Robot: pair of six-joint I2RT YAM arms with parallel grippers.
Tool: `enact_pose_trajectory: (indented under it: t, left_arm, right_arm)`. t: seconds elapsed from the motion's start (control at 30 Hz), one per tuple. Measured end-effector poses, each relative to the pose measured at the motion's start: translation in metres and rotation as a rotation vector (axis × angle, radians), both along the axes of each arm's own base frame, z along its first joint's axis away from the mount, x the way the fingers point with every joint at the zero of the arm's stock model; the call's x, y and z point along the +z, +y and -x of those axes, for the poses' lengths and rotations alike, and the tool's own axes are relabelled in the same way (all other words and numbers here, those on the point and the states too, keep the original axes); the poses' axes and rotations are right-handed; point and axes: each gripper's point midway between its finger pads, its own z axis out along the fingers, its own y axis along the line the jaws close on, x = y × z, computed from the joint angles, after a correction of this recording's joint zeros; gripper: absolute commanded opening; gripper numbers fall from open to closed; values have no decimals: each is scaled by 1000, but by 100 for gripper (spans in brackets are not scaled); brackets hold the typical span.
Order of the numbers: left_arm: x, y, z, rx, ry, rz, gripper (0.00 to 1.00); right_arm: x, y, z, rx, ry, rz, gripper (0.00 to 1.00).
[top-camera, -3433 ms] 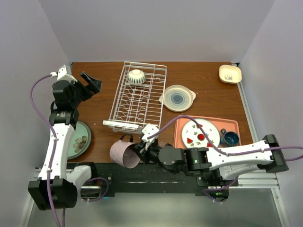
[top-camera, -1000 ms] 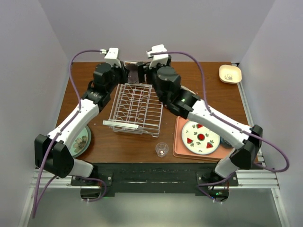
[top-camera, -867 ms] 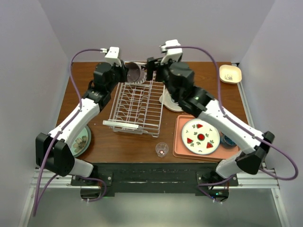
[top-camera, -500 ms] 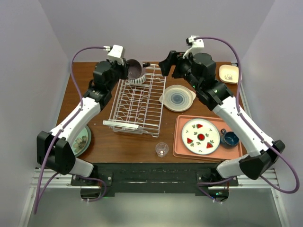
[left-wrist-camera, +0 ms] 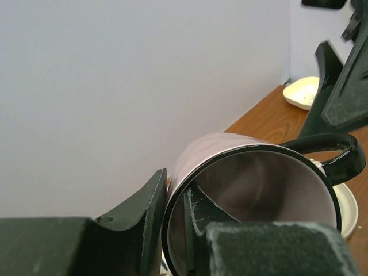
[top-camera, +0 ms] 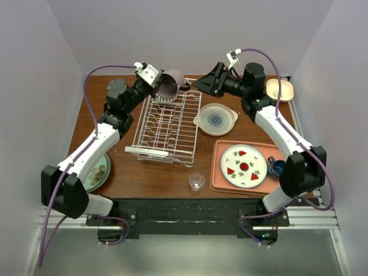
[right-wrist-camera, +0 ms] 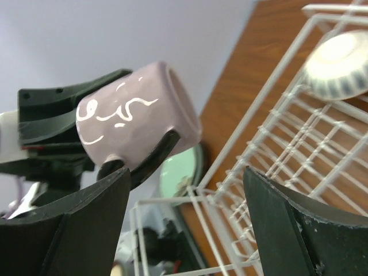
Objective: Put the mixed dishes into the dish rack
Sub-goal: Pass the cup from the right arm to the left, then pass the cup from the left arm to the right
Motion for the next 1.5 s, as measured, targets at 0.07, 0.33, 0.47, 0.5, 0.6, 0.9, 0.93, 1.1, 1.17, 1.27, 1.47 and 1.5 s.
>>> enact_pose_trajectory:
  t: [0.07,0.33,0.47,0.5,0.6,0.9,0.93,1.1,1.17,1.27,1.47,1.5]
  left_arm:
    - [7,-1,2,-13,-51,-23,0]
    - [7,-9,13,-82,-164,-108,0]
    - [8,-17,21,-144,-189,-124,0]
    - [8,-19,23,-162,-191,-126,0]
    - [7,-25,29,-210,-195,-134,0]
    - [-3,-27,32,-246,-182,-167,0]
    - [-5,-27,32,-246,-176,-174,0]
    - [4,-26,32,-231,-215,-174,0]
    - [10,-24,33,-227,-234,-171,0]
    - [12,-24,34,-226,-243,-175,0]
    - [18,-25,37,-234,-270,-169,0]
    - [20,-26,37,-237,-278,-166,0]
  right_arm:
    - [4,7,7,59,12,-40,83]
    - [37,20,30,242,-35,-177,82]
    - [39,25,39,299,-49,-189,81]
    - [38,26,40,315,-49,-188,81]
    - [34,27,41,336,-48,-187,80]
    - [15,32,46,351,-38,-153,79]
    - [11,32,45,339,-37,-136,79]
    - [-13,30,41,290,1,-52,79]
    - [-20,30,40,280,19,-33,80]
    - [-22,30,40,277,19,-26,80]
    - [-12,33,45,310,12,-95,80]
    - [-9,34,47,323,10,-116,80]
